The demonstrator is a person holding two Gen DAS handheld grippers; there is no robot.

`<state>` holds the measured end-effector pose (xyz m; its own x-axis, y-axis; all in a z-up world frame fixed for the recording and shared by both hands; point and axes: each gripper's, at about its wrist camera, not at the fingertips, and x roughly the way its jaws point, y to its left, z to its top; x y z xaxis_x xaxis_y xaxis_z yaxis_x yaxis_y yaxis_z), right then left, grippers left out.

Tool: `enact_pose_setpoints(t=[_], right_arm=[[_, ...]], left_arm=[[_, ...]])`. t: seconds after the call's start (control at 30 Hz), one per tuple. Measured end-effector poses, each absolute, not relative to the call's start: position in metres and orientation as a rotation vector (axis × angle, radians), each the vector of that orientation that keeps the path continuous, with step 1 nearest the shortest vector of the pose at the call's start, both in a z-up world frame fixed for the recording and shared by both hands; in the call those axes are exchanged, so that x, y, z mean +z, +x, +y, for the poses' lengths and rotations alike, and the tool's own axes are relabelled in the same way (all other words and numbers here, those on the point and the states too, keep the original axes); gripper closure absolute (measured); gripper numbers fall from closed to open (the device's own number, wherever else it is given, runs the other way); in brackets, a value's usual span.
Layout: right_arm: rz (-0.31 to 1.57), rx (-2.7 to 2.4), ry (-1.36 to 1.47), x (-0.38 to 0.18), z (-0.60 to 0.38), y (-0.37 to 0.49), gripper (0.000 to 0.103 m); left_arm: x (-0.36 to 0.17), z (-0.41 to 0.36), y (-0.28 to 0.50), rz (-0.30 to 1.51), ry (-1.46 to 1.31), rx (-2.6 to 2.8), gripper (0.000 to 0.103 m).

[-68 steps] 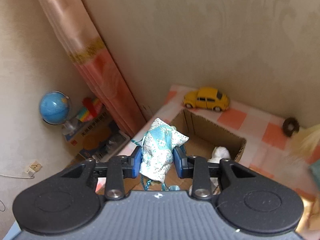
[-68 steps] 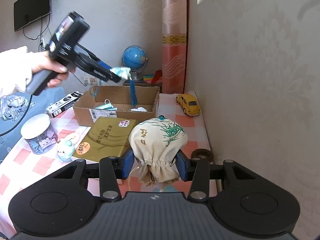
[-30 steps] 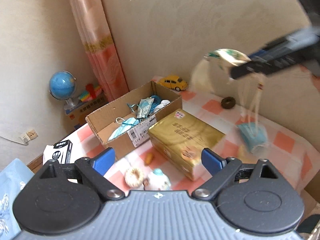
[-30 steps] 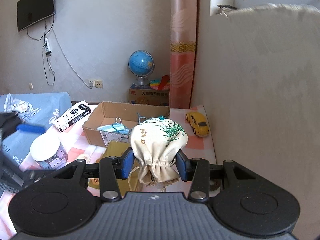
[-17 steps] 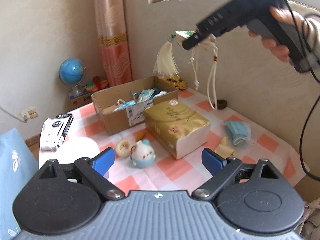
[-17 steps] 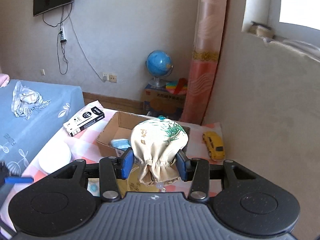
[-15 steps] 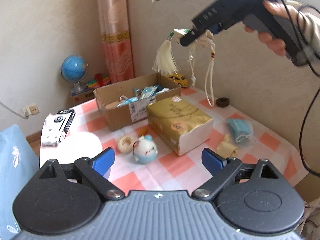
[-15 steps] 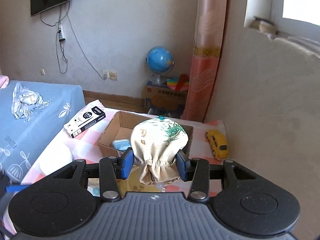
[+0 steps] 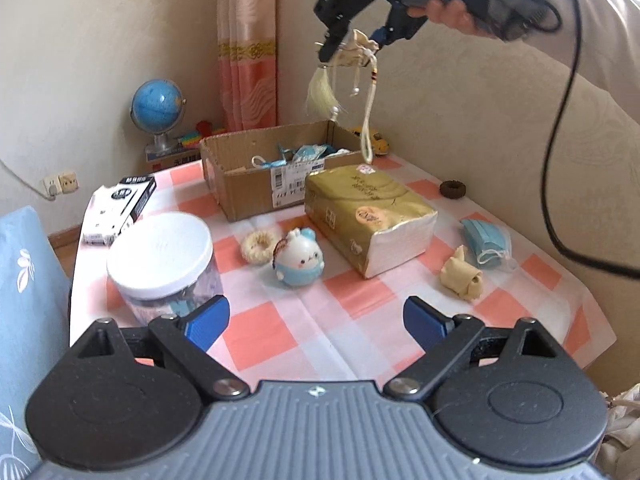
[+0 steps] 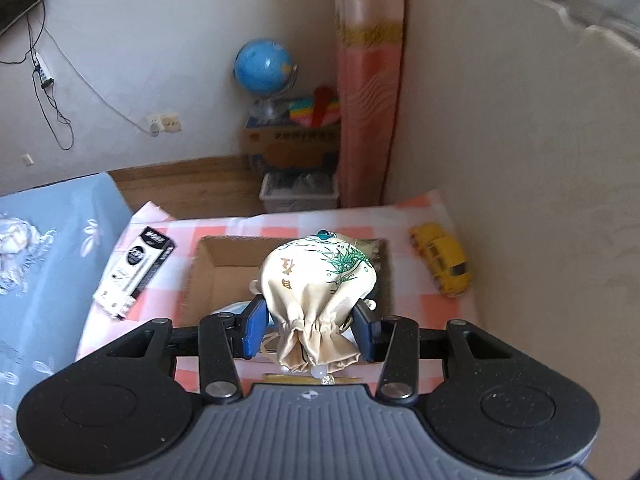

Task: Organize soft objects
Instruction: 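Carry the beige drawstring pouch over the box and open the right tool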

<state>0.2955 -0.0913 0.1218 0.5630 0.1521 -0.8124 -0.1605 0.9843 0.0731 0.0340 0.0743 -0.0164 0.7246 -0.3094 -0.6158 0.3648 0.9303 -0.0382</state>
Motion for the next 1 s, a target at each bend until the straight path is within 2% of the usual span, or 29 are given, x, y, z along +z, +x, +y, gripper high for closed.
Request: enact_pose_setpoints(t=[0.4,0.77,1.0], right_arm=[[1.137,0.119,0.266,0.086,-0.08,0.344,0.053],[1.091,-0.04,0.364,0.088,-0.118,0.371,0.053],[1.103,0.046,0.32,0.102,-0.095,0.367,0.053]], left_arm=[[-0.028,0.089,0.034,0.697,0.052,-0.337,0.009],[-0.041,0.098,0.035,0.733,0.015,-0.335,0.009],[-0.045,0.097,0.037,0.743,0.0,-0.346,0.009]])
